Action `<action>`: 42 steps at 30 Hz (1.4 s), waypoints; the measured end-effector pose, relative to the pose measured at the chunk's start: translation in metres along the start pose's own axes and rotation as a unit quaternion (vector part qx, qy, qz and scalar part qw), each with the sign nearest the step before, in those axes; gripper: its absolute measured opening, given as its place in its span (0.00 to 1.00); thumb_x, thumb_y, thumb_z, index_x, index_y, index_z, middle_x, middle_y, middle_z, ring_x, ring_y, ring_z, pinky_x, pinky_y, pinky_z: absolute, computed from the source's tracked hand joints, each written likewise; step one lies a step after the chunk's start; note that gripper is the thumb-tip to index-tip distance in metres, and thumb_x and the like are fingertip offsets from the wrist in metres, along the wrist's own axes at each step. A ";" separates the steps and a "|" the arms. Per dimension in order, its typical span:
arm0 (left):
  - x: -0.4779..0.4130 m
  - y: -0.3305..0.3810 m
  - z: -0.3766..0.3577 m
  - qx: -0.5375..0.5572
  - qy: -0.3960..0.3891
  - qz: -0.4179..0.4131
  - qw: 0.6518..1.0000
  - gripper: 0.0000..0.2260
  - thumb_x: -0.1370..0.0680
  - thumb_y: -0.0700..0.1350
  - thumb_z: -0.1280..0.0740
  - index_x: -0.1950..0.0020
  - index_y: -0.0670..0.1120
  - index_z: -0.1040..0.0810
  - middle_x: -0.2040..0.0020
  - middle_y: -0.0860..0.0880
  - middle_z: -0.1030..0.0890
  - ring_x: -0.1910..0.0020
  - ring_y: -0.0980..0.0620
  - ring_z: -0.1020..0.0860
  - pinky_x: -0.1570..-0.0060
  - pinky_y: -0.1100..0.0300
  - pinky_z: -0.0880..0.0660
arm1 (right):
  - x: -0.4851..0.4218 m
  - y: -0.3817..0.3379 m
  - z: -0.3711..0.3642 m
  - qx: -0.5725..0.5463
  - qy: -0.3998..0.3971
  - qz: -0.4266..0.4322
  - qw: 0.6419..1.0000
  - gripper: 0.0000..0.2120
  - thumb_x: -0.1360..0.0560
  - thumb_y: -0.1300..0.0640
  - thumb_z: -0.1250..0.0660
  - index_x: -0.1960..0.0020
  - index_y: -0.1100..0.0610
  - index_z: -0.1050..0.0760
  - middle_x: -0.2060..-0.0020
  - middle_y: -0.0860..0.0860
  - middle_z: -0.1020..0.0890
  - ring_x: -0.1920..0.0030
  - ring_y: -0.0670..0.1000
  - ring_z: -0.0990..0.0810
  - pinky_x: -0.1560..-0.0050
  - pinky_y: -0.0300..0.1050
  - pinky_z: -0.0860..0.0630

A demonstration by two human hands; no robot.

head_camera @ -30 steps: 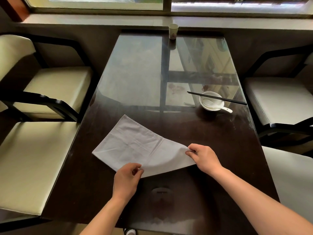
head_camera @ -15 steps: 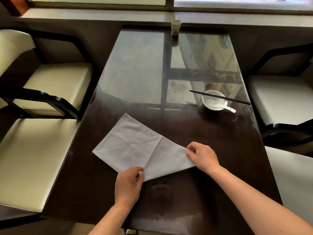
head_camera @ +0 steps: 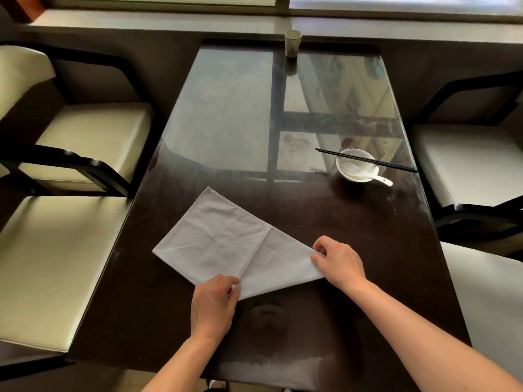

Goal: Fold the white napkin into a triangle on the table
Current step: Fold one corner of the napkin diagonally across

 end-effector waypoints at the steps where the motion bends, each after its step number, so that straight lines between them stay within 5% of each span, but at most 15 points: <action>1: 0.000 0.000 -0.001 -0.006 -0.001 -0.005 1.000 0.06 0.24 0.45 0.26 0.48 0.51 0.15 0.60 0.55 0.18 0.62 0.55 0.22 0.53 0.58 0.26 | 0.000 0.000 0.000 0.000 0.000 0.001 1.000 0.04 0.23 0.49 0.33 0.49 0.47 0.24 0.54 0.48 0.15 0.54 0.53 0.19 0.54 0.49 0.23; 6: 0.008 0.007 -0.007 -0.072 0.017 -0.095 0.993 0.11 0.30 0.35 0.23 0.48 0.42 0.15 0.53 0.44 0.18 0.58 0.44 0.19 0.60 0.52 0.20 | 0.005 -0.002 0.005 -0.003 0.029 0.029 0.999 0.07 0.23 0.51 0.31 0.46 0.49 0.22 0.53 0.47 0.17 0.52 0.52 0.20 0.53 0.49 0.22; 9: 0.023 0.020 -0.013 -0.114 0.033 -0.181 0.976 0.18 0.29 0.33 0.27 0.40 0.41 0.19 0.38 0.38 0.19 0.40 0.37 0.20 0.44 0.44 0.20 | 0.021 -0.013 0.014 0.046 0.101 0.114 0.987 0.11 0.26 0.55 0.27 0.43 0.53 0.20 0.50 0.49 0.19 0.49 0.53 0.22 0.51 0.52 0.21; 12: 0.045 0.025 -0.027 -0.151 -0.002 -0.256 0.955 0.22 0.24 0.39 0.39 0.29 0.42 0.26 0.25 0.41 0.29 0.25 0.41 0.33 0.27 0.43 0.35 | 0.054 -0.032 0.011 0.069 0.160 0.230 0.958 0.16 0.31 0.60 0.24 0.44 0.56 0.19 0.45 0.52 0.18 0.43 0.56 0.21 0.48 0.55 0.21; 18: 0.065 0.009 -0.042 -0.207 -0.077 -0.273 0.936 0.29 0.20 0.56 0.40 0.23 0.42 0.34 0.20 0.42 0.39 0.20 0.44 0.42 0.27 0.44 0.42 | 0.117 -0.070 -0.062 0.129 0.056 0.389 0.911 0.21 0.24 0.53 0.33 0.31 0.53 0.25 0.28 0.50 0.25 0.27 0.56 0.30 0.28 0.57 0.32; 27: 0.058 0.000 -0.051 -0.250 -0.136 -0.223 0.932 0.35 0.19 0.67 0.50 0.22 0.43 0.36 0.21 0.43 0.37 0.22 0.43 0.38 0.29 0.46 0.44 | 0.122 -0.082 -0.085 0.219 -0.027 0.348 0.911 0.31 0.19 0.36 0.47 0.23 0.54 0.35 0.22 0.50 0.36 0.22 0.54 0.41 0.26 0.63 0.39; 32: 0.058 -0.005 -0.054 -0.253 -0.149 -0.206 0.933 0.36 0.20 0.68 0.48 0.20 0.44 0.40 0.19 0.44 0.40 0.20 0.46 0.46 0.28 0.46 0.46 | 0.115 -0.068 -0.085 0.241 -0.045 0.321 0.915 0.35 0.20 0.34 0.49 0.22 0.57 0.38 0.21 0.52 0.38 0.21 0.53 0.45 0.24 0.62 0.40; 38: 0.058 -0.008 -0.057 -0.256 -0.150 -0.206 0.933 0.36 0.20 0.68 0.49 0.20 0.45 0.42 0.18 0.45 0.43 0.20 0.47 0.49 0.26 0.46 0.48 | 0.094 -0.020 -0.072 0.241 -0.067 0.227 0.941 0.46 0.24 0.27 0.56 0.19 0.59 0.52 0.19 0.54 0.55 0.20 0.54 0.61 0.25 0.55 0.61; 42: 0.058 -0.007 -0.055 -0.259 -0.147 -0.208 0.932 0.36 0.19 0.68 0.50 0.20 0.44 0.40 0.19 0.45 0.41 0.20 0.47 0.47 0.27 0.46 0.48 | 0.081 0.022 -0.056 0.265 -0.051 0.169 0.948 0.49 0.26 0.24 0.62 0.20 0.60 0.58 0.20 0.54 0.60 0.20 0.54 0.64 0.23 0.56 0.62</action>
Point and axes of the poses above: each hand's wrist, its own x-axis away from the middle knuckle, its own z-axis out of the back of the hand, y = z × x, the point moved 9 cm from there along -x, towards the middle knuckle
